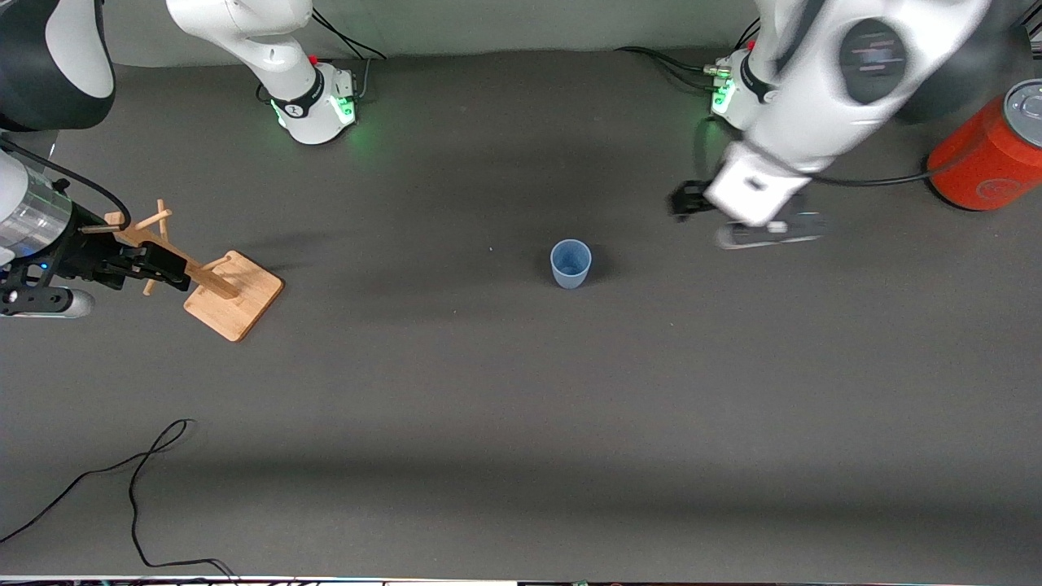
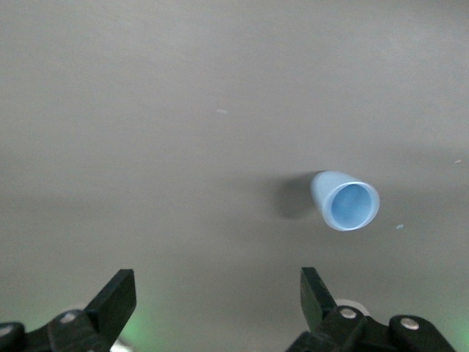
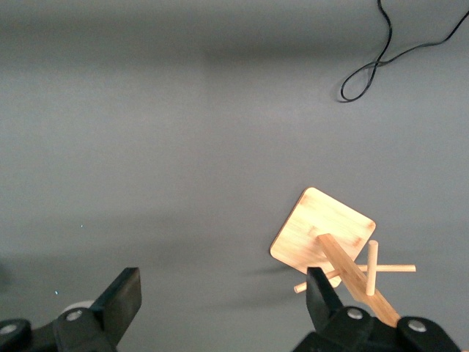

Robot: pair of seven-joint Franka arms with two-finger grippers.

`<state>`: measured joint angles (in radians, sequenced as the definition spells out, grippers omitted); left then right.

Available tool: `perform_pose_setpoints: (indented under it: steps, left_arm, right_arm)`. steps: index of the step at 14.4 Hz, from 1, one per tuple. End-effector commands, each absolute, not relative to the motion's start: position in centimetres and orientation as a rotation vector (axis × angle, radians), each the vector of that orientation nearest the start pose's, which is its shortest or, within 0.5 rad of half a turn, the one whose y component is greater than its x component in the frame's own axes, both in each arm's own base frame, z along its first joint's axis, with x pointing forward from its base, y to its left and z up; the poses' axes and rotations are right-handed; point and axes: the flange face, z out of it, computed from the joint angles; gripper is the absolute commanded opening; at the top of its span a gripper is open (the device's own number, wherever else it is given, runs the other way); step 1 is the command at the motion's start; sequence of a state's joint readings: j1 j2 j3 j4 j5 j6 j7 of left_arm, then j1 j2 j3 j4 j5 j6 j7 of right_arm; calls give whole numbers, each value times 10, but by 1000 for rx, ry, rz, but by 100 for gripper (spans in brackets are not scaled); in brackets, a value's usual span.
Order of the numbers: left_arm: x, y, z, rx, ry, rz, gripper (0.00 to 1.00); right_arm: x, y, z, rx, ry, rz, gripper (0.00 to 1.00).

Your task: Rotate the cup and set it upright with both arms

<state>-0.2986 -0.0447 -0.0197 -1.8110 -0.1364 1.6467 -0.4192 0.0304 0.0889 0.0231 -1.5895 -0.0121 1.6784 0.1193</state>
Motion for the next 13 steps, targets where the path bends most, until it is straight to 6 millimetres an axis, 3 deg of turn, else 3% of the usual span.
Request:
perform_pose_setpoints:
  steps: [1, 7, 13]
  left_arm:
    - [528, -107, 559, -3244, -120, 281, 100]
    - [553, -41, 595, -3195, -37, 112, 100]
    - [558, -29, 601, -3125, 88, 136, 100]
  right_arm:
    - [579, 24, 577, -3135, 99, -11, 100]
    - [583, 24, 575, -3134, 102, -14, 100]
    - [585, 27, 575, -3123, 94, -29, 100]
